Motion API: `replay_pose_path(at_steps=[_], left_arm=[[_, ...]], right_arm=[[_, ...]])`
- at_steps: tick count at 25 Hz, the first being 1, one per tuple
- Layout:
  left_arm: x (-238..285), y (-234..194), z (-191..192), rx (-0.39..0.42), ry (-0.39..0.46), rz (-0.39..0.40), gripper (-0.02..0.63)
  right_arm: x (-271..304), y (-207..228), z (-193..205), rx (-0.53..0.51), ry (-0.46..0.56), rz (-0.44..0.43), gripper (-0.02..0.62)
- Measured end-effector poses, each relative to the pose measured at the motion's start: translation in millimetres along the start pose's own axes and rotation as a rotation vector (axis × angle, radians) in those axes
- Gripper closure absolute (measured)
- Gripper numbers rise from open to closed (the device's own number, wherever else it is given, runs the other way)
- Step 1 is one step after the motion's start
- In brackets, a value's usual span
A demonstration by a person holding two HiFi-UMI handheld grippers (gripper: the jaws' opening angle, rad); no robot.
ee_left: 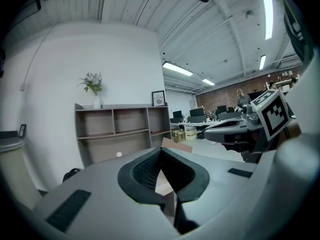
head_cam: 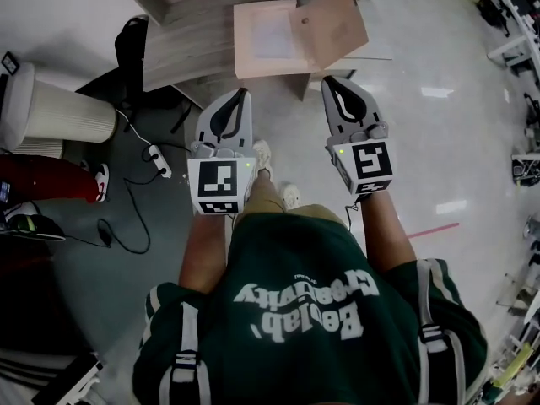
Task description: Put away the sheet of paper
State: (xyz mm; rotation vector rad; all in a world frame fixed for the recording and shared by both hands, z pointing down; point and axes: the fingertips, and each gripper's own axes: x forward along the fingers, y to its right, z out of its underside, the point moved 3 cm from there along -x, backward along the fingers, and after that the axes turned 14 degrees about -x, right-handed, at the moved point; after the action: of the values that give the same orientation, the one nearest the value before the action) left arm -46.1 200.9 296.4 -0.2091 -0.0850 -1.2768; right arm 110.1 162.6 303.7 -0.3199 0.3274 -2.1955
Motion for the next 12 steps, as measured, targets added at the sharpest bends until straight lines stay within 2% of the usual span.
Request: replay_pose_path(at_steps=[5, 12], left_arm=[[-33, 16, -8, 0.040, 0.035, -0.051, 0.588], [-46, 23, -28, 0.043, 0.103, -0.091, 0.588]], right_arm=[[-28, -8, -11, -0.005, 0.018, -0.011, 0.560], [-38, -3, -23, -0.029, 0.046, -0.004, 0.560]])
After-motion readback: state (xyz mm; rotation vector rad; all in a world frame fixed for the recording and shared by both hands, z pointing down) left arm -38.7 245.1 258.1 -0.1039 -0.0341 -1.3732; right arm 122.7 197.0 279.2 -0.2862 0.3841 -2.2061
